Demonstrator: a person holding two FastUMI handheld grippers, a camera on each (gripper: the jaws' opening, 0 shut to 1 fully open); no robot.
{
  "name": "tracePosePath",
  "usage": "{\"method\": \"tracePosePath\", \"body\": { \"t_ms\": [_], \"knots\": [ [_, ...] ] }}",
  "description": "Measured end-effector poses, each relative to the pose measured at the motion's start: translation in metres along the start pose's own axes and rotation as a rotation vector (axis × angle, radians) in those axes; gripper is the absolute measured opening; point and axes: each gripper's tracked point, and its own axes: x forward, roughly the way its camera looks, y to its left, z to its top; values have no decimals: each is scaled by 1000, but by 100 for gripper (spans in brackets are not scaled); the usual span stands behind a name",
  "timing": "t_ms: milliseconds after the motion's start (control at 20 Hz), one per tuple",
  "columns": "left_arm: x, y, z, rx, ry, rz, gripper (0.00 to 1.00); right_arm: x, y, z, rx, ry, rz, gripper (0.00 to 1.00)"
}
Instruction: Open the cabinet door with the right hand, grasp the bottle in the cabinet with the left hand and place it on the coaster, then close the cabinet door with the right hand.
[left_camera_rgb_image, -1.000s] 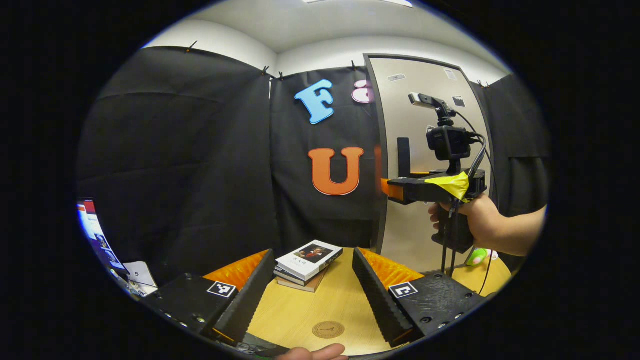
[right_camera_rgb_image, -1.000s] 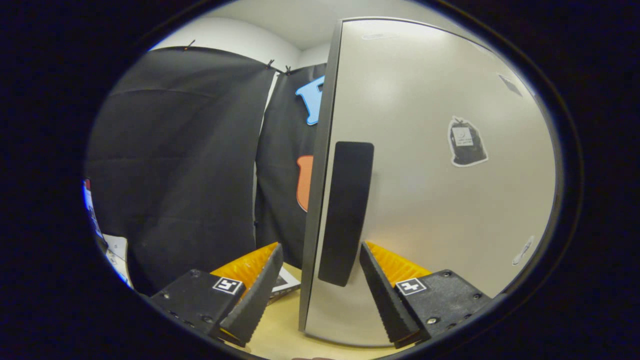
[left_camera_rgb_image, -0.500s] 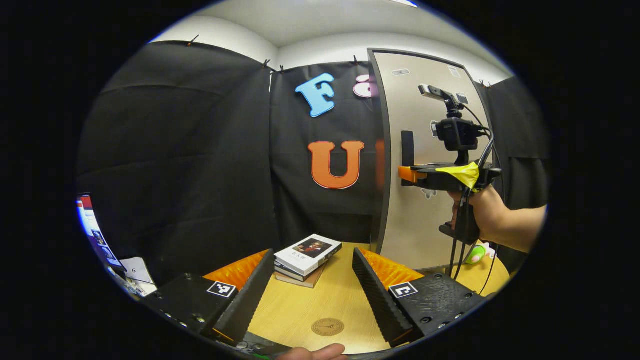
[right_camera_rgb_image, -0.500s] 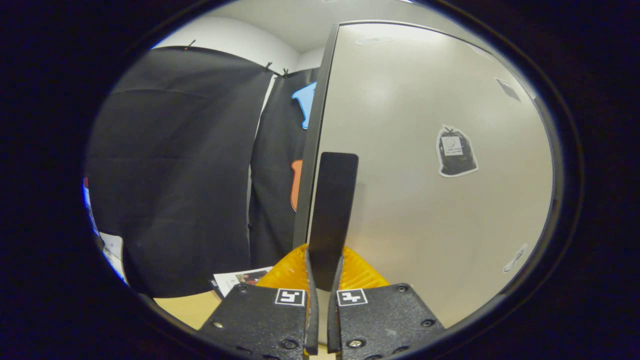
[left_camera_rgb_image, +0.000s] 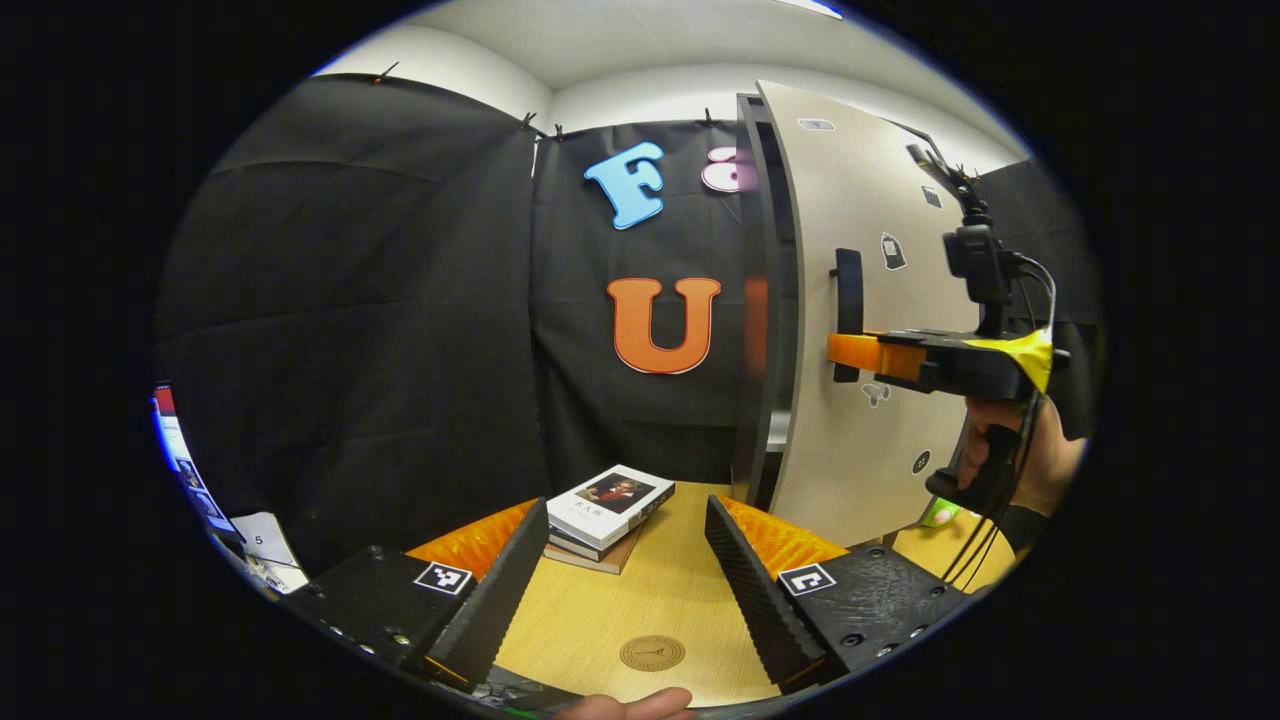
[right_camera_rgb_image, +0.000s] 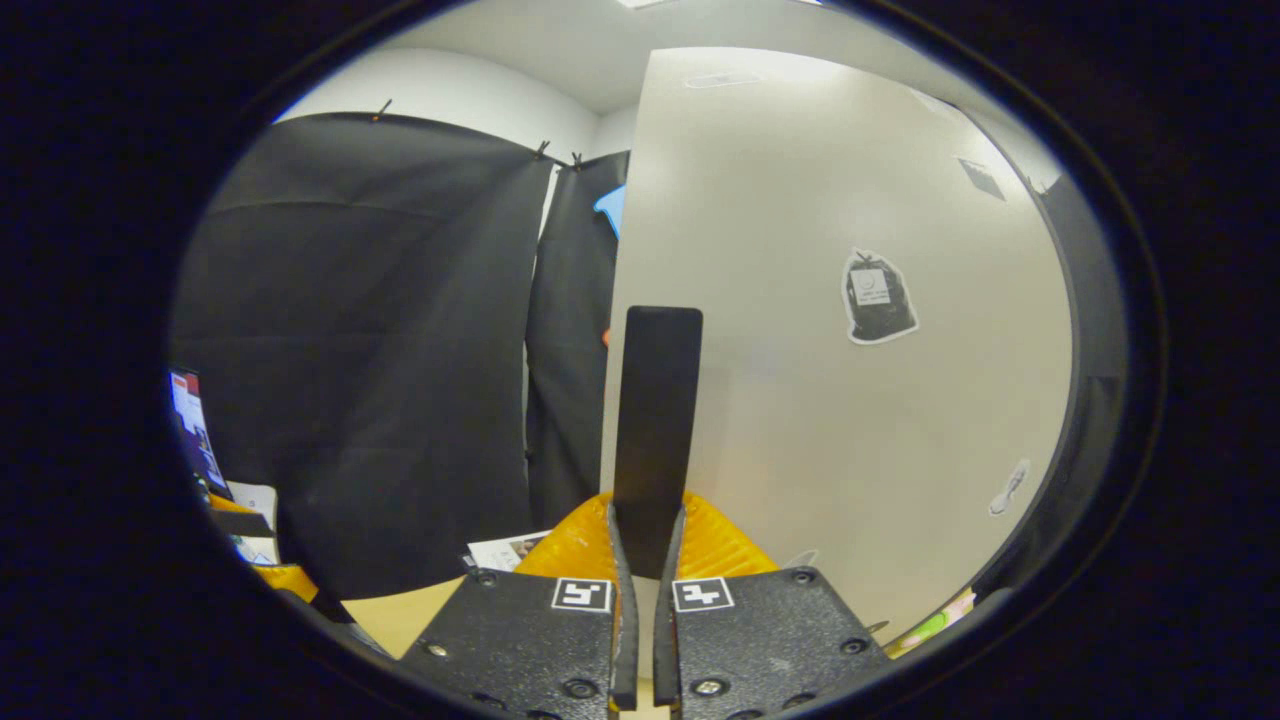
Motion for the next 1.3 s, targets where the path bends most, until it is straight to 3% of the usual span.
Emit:
{"method": "tracePosePath", "body": {
  "t_ms": [700, 1300],
  "knots": [
    [13, -36, -10, 24, 27, -142, 95, -92, -3, -7, 79, 25, -30, 9],
    [19, -110, -10, 30, 20, -306, 95, -160, -18, -9, 92, 62, -108, 9]
  ]
}}
